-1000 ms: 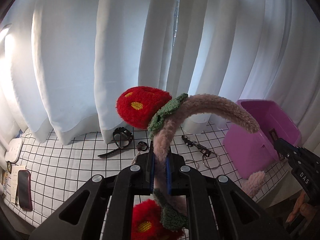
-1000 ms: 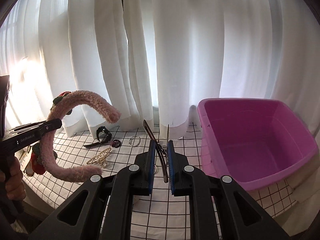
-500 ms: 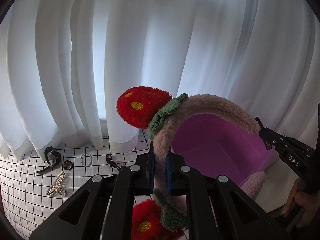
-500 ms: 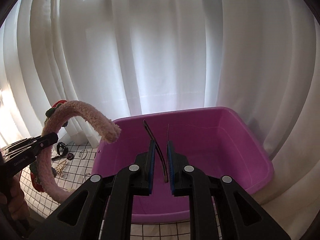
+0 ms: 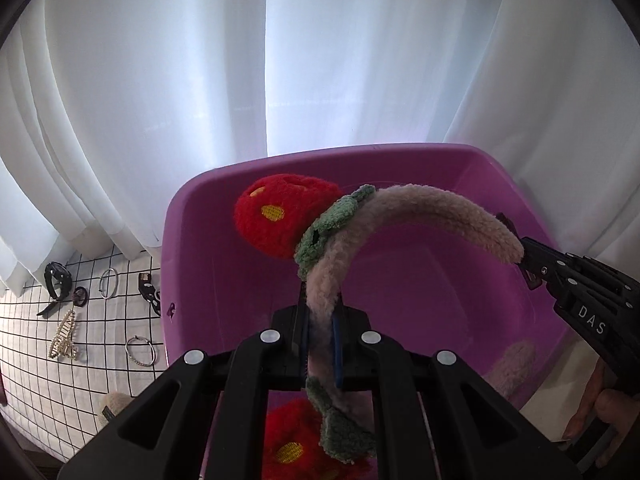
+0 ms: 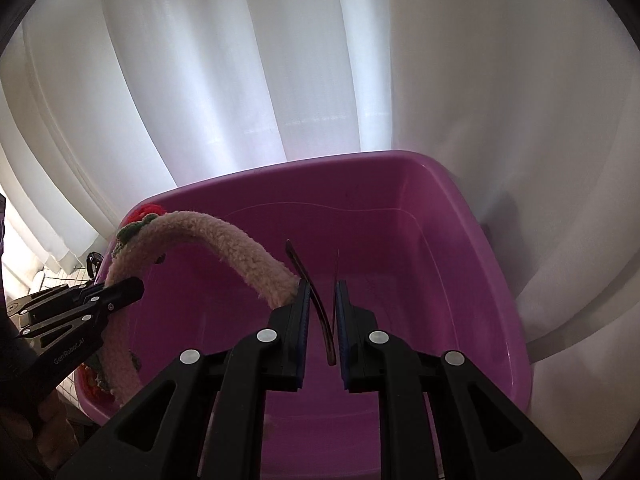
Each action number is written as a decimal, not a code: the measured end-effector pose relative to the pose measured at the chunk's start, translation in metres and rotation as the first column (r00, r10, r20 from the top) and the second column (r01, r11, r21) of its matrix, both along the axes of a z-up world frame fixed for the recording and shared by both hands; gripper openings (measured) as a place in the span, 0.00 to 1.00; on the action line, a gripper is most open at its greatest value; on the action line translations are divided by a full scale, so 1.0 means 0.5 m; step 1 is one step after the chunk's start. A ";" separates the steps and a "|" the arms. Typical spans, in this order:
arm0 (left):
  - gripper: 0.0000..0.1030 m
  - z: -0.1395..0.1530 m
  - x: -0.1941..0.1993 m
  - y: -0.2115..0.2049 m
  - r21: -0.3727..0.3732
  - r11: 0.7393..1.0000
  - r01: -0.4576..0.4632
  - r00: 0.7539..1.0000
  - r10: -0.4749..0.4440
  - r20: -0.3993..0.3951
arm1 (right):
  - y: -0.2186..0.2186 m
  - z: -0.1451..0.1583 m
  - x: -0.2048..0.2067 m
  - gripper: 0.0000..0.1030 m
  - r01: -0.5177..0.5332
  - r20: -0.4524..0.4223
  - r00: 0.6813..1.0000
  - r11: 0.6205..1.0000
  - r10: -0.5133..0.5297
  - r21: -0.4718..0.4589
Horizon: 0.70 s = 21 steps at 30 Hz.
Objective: Organize jewelry
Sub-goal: 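Carry the headband with the left gripper into the tub while the right carries the tweezers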
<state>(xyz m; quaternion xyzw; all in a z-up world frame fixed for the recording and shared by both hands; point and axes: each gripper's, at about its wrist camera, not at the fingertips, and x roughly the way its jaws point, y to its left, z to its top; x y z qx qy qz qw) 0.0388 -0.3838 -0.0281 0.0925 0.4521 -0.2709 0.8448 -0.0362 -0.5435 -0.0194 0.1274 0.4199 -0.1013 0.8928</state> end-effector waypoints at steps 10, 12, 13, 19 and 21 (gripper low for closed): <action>0.86 -0.027 0.010 -0.028 0.121 0.989 -0.080 0.997 0.079 0.012 | -0.024 -0.045 0.029 0.56 -0.023 -0.065 0.998 1.000 0.023 0.008; 0.92 -0.011 0.004 -0.023 0.091 0.991 -0.098 0.994 0.093 0.053 | -0.025 -0.043 0.028 0.56 -0.027 -0.060 0.998 1.000 0.027 0.002; 0.92 -0.007 0.003 -0.024 0.093 0.991 -0.095 0.994 0.089 0.061 | -0.029 -0.042 0.028 0.56 -0.026 -0.057 0.998 1.000 0.026 0.001; 0.92 -0.002 0.003 -0.027 0.117 0.989 -0.095 0.994 0.088 0.063 | -0.034 -0.024 0.018 0.56 -0.036 -0.030 0.999 0.999 0.036 0.023; 0.92 0.000 0.002 -0.024 0.112 0.989 -0.094 0.994 0.088 0.059 | -0.032 -0.021 0.016 0.56 -0.042 -0.025 0.999 0.999 0.042 0.029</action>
